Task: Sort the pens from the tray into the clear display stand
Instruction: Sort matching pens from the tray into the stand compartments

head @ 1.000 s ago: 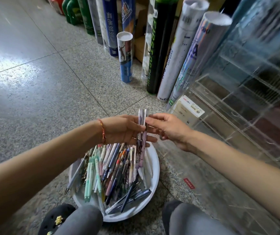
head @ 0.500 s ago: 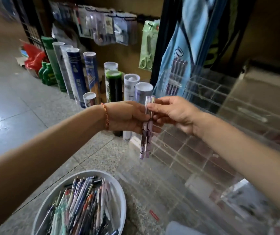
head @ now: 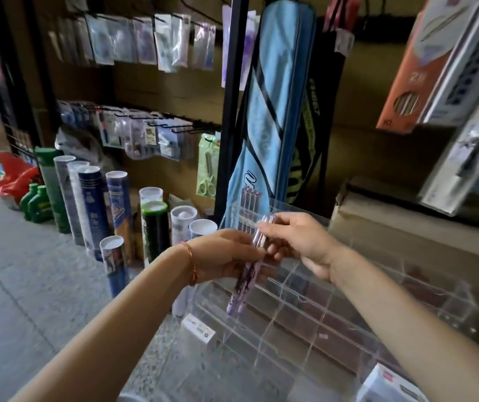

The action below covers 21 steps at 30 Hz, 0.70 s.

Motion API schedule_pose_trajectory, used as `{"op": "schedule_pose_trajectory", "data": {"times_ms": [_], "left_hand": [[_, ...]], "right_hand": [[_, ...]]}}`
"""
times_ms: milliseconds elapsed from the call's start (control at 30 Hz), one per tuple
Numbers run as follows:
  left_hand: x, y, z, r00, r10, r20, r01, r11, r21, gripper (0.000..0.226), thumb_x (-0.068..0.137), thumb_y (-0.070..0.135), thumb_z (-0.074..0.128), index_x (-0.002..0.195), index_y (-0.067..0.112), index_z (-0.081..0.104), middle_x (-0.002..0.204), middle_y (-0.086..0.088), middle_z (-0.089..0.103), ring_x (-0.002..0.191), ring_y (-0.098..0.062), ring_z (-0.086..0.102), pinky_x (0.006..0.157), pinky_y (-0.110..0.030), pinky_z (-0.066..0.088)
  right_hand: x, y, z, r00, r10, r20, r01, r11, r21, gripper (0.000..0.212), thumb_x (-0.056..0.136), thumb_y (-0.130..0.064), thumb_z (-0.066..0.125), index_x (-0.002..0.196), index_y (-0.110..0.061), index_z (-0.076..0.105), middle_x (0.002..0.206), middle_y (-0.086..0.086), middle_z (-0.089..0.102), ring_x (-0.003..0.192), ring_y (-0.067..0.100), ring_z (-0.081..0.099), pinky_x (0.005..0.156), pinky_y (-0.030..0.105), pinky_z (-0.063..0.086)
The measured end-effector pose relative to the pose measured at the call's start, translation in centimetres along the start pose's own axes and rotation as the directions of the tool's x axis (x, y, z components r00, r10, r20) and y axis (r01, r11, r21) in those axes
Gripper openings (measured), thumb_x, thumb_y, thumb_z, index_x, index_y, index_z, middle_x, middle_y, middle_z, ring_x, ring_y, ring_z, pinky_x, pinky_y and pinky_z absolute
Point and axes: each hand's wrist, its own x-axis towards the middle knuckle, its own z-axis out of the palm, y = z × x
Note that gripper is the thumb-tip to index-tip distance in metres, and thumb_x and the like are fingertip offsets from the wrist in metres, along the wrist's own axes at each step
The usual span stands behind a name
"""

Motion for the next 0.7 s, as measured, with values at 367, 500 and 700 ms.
{"op": "schedule_pose_trajectory", "data": {"times_ms": [367,500,700], "left_hand": [[3.3,-1.1,1.4,0.997,-0.052,-0.049,0.052,0.999,0.014,0.016,0.098,0.01,0.041,0.101,0.004,0.056,0.096,-0.01,0.068,0.085,-0.022,0.067,0.083,-0.035,0.054],[3.7,-1.9,0.8,0.998,-0.048,-0.031,0.046,0.998,-0.051,0.018,0.098,0.011,0.041,0.107,0.005,0.056,0.093,-0.008,0.071,0.083,-0.02,0.069,0.078,-0.031,0.057],[3.9,-2.0,-0.1,1.0,-0.011,-0.021,0.008,0.989,-0.146,0.02,0.098,0.012,0.04,0.106,0.003,0.055,0.094,-0.009,0.069,0.076,-0.017,0.069,0.073,-0.029,0.058]], "right_hand": [[1.2,0.6,-2.5,0.991,0.031,-0.126,-0.042,0.996,-0.082,0.01,0.092,-0.016,0.057,0.088,-0.007,0.06,0.068,0.004,0.058,0.05,0.009,0.053,0.044,0.016,0.043],[1.9,0.7,-2.7,0.987,-0.016,-0.159,-0.003,0.993,-0.118,0.019,0.089,-0.011,0.06,0.108,-0.008,0.057,0.081,0.007,0.059,0.054,0.011,0.055,0.048,0.019,0.048],[3.1,0.6,-2.2,0.99,-0.031,-0.137,0.013,0.991,-0.132,0.013,0.091,-0.011,0.058,0.103,-0.012,0.063,0.079,0.005,0.057,0.056,0.011,0.055,0.05,0.018,0.048]]}}
